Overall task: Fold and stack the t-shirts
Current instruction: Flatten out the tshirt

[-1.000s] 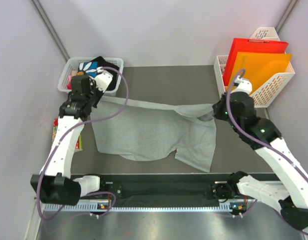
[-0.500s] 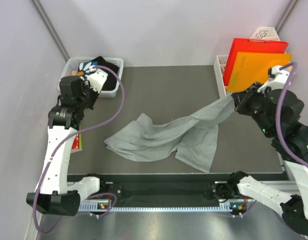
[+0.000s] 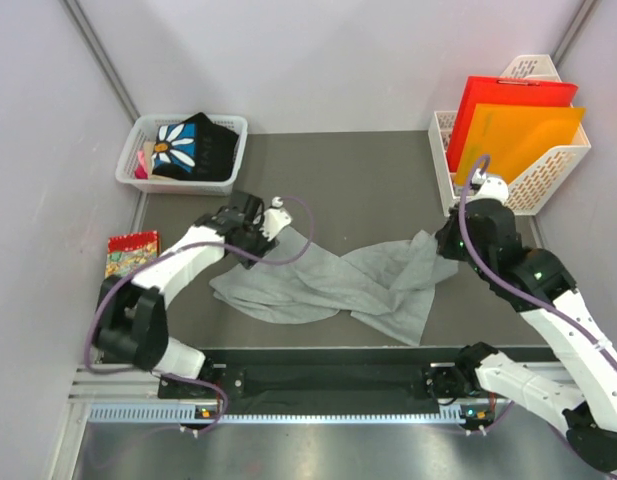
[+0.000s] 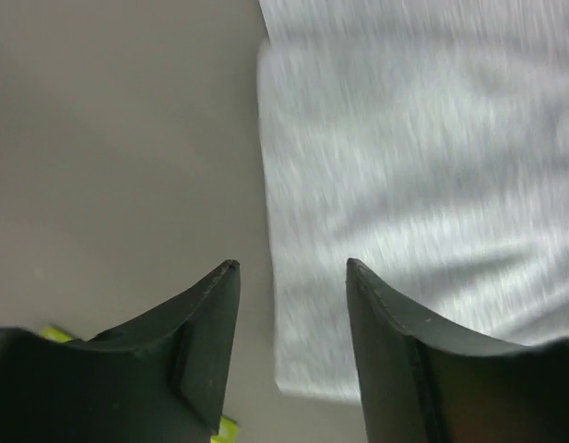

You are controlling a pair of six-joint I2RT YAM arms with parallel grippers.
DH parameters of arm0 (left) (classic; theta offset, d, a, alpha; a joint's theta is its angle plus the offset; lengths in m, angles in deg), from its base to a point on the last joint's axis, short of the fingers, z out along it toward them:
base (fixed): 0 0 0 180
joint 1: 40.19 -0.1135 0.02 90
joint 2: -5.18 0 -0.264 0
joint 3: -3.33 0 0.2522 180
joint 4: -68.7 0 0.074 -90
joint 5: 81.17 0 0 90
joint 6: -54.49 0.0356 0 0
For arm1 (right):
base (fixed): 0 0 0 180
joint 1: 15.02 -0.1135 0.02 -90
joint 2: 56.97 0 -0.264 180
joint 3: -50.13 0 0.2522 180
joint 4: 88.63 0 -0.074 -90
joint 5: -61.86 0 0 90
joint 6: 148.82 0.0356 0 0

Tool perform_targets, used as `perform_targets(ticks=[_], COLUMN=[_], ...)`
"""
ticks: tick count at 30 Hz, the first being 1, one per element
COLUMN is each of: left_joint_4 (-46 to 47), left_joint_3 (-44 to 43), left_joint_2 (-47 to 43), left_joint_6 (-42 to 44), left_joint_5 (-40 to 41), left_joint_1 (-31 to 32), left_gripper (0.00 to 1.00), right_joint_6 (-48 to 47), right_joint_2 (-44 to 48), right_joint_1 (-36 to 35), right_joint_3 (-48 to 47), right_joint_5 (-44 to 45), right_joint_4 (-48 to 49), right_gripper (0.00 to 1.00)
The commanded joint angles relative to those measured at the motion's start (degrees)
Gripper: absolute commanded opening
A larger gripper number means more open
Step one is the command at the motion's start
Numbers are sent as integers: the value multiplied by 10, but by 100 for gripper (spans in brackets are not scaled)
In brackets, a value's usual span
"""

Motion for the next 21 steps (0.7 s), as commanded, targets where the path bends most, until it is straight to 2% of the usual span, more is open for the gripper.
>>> perform_targets(ticks=[1,7,12,21], left_joint_4=[77,106,53,44], left_joint_3=[-132,-242,-340,-325], left_joint_2=[86,215,317,357], left_joint_6=[-18,-40,-60,-63], left_joint_5=[31,47,23,1], left_joint_1=[16,22,34,51], left_gripper=[54,54,56,63], right_joint_6=[34,55,60,47], right_joint_2=[35,52,52,35], right_joint_1=[4,4,3,5], right_joint_3=[52,106,135,139], right_joint_5=[-10,-15,-17,-9], right_joint_4=[33,32,39,53], right_gripper=[0,0,0,0])
